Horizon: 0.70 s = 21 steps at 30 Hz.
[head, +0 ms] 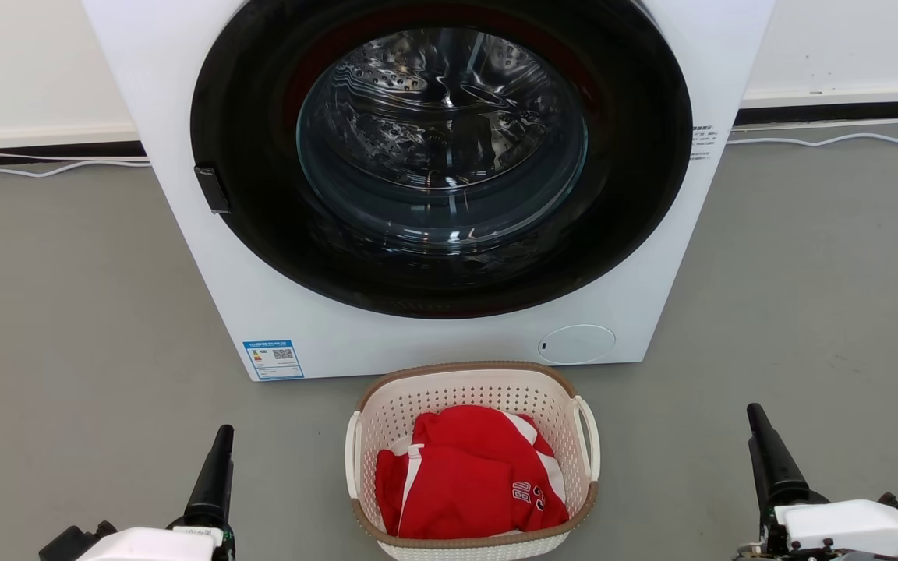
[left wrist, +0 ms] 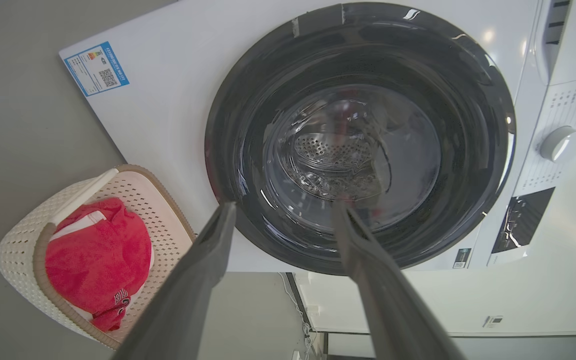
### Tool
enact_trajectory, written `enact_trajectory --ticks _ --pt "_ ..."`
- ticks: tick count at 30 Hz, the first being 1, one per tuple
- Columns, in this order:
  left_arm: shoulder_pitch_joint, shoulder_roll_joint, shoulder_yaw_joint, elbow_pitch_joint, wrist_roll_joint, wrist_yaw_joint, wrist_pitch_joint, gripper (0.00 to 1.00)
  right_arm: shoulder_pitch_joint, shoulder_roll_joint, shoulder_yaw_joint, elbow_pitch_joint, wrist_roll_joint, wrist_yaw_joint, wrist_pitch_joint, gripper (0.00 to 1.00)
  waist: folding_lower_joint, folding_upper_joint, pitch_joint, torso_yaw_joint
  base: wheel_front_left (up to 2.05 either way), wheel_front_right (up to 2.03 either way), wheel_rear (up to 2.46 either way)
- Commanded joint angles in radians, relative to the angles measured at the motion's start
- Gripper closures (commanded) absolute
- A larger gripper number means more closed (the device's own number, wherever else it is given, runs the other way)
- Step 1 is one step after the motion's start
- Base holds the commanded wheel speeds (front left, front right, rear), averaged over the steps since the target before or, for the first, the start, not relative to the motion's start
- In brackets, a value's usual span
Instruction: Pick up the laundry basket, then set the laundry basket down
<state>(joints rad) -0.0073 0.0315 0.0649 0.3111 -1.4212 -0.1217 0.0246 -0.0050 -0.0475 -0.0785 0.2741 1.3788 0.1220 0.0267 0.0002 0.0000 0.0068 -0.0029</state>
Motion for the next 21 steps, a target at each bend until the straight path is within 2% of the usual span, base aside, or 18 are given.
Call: enact_trajectory --ticks 1,12,21 --pt "-0.03 0.007 0.011 -0.023 0.04 -0.003 -0.011 0.0 -0.041 -0.011 0.01 -0.031 -0.051 0.003 -0.015 0.0 -0.0002 0.0 0.0 0.0 0.0 0.0 0.0" --pt "-0.031 0.007 0.024 -0.027 0.224 -0.004 -0.046 0.0 -0.047 -0.014 0.024 -0.043 -0.304 0.004 -0.05 0.0 -0.0002 0.0 0.002 -0.004 0.0 0.0 0.0" --pt "-0.031 0.008 0.031 -0.026 0.331 -0.004 -0.07 0.0 -0.052 -0.015 0.032 -0.052 -0.432 0.004 -0.073 0.0 -0.0002 0.0 0.003 -0.008 0.0 0.0 0.0"
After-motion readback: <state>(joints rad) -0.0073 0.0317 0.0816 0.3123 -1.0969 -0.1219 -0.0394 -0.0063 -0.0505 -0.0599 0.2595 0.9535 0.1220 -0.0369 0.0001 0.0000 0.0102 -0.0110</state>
